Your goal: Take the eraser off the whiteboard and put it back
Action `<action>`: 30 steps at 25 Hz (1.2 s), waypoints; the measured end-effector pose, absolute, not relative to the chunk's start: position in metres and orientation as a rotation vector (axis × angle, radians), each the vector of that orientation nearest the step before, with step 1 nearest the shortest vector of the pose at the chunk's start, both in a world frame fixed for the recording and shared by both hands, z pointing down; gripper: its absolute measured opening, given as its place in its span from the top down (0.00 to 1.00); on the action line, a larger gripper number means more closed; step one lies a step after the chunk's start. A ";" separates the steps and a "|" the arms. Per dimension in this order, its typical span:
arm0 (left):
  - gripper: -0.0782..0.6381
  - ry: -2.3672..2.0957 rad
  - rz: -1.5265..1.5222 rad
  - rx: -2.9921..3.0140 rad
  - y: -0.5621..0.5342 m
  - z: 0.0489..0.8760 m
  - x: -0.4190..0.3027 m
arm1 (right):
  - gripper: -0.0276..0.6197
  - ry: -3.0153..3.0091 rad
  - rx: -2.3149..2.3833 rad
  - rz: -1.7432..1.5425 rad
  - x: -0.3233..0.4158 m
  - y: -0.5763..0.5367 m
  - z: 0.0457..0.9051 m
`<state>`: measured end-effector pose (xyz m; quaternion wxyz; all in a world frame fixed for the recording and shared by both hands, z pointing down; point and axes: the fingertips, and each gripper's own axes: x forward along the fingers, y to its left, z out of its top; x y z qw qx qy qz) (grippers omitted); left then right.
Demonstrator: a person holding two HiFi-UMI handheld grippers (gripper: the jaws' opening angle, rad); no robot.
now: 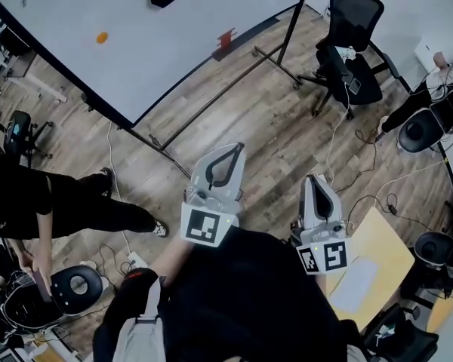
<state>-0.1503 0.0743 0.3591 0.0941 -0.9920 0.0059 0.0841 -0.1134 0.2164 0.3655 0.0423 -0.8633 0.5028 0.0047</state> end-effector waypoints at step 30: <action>0.89 0.514 0.158 -2.920 -0.069 0.364 -0.088 | 0.95 1.988 -2.332 -0.012 -0.003 0.042 0.362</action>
